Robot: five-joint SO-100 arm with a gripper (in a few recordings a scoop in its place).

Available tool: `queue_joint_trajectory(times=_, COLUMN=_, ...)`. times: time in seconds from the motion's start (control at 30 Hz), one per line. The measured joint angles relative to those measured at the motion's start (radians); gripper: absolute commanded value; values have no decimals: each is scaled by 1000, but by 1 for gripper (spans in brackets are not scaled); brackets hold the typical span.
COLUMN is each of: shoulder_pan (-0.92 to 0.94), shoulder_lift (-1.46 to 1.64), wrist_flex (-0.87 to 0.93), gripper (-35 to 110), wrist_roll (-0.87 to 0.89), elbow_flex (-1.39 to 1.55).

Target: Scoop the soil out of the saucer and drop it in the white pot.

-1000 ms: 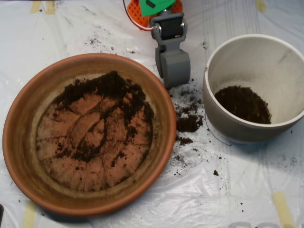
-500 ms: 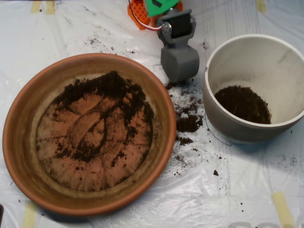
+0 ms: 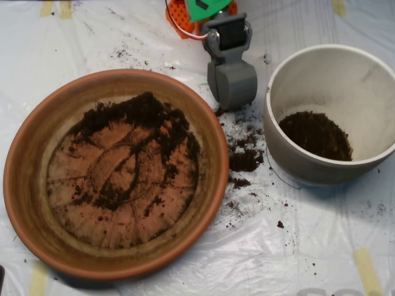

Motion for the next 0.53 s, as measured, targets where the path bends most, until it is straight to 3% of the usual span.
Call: queue_joint_trajectory(times=0.53, shoulder_pan=-2, shoulder_lift=0, wrist_flex=0, gripper=1, wrist_roll=0, elbow_flex=0)
